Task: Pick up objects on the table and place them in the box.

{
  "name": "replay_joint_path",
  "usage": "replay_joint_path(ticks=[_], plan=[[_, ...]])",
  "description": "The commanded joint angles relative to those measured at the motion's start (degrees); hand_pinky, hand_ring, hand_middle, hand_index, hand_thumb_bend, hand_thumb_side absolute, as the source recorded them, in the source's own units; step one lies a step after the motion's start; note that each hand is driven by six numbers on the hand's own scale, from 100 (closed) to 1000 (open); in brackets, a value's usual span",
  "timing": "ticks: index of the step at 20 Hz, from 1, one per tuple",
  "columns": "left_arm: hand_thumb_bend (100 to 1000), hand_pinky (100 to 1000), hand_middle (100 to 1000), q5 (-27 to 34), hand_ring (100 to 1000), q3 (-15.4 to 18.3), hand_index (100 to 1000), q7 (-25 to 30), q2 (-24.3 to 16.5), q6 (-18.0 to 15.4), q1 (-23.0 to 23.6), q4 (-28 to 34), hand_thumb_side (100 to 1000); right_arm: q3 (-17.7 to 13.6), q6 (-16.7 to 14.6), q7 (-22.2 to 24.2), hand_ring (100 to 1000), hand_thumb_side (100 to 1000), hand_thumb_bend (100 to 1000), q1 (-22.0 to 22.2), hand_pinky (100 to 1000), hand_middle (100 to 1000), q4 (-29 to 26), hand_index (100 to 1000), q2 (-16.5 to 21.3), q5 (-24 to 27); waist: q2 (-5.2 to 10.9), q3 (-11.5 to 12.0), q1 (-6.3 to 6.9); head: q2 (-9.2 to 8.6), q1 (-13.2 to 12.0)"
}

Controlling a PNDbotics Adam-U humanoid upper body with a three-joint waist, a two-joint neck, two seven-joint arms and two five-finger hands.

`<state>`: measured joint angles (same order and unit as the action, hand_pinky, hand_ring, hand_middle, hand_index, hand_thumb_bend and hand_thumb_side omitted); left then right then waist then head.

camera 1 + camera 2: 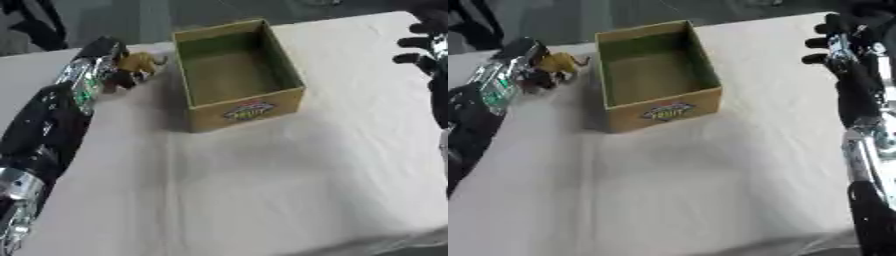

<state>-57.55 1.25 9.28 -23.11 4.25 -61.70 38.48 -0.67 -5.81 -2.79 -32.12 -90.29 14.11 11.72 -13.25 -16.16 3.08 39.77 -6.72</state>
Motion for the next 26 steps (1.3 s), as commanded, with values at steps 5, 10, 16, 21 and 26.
replay_joint_path(ticks=[5,10,16,21,26], plan=[[211,315,100,2.18,100,-2.75,180,0.67,0.22,-2.85,-3.61,8.67,136,-0.38,-0.22,-0.08,673,472,100,-0.34,577,666,-0.80,759,0.25,0.22,1.93,0.07,-0.54,0.79,-0.44],[216,323,100,3.65,110,-5.15,186,1.44,2.04,-5.16,-4.76,13.69,125,-0.21,-0.18,0.04,673,474,100,-0.27,577,666,-0.69,759,0.03,0.18,2.13,-0.14,-0.57,0.88,-0.73],[214,335,100,3.64,141,-6.71,219,-0.17,5.70,-5.76,-5.02,15.08,120,0.16,-0.17,0.39,672,476,100,-0.53,577,666,-0.71,758,-0.50,0.22,1.99,-1.00,-0.56,0.50,-1.87],[227,347,101,1.00,158,-7.16,236,-2.14,7.84,-5.90,-4.14,12.96,119,0.30,-0.17,0.53,673,481,100,-0.66,576,666,-0.71,758,-0.63,0.22,1.62,-1.64,-0.39,0.12,-2.56],[237,363,131,-2.47,180,-7.44,258,-4.48,9.41,-6.10,-3.06,11.08,117,0.47,-0.22,0.81,672,485,100,-0.85,576,665,-0.70,758,-0.77,0.30,1.18,-2.07,-0.19,-0.19,-2.78]])
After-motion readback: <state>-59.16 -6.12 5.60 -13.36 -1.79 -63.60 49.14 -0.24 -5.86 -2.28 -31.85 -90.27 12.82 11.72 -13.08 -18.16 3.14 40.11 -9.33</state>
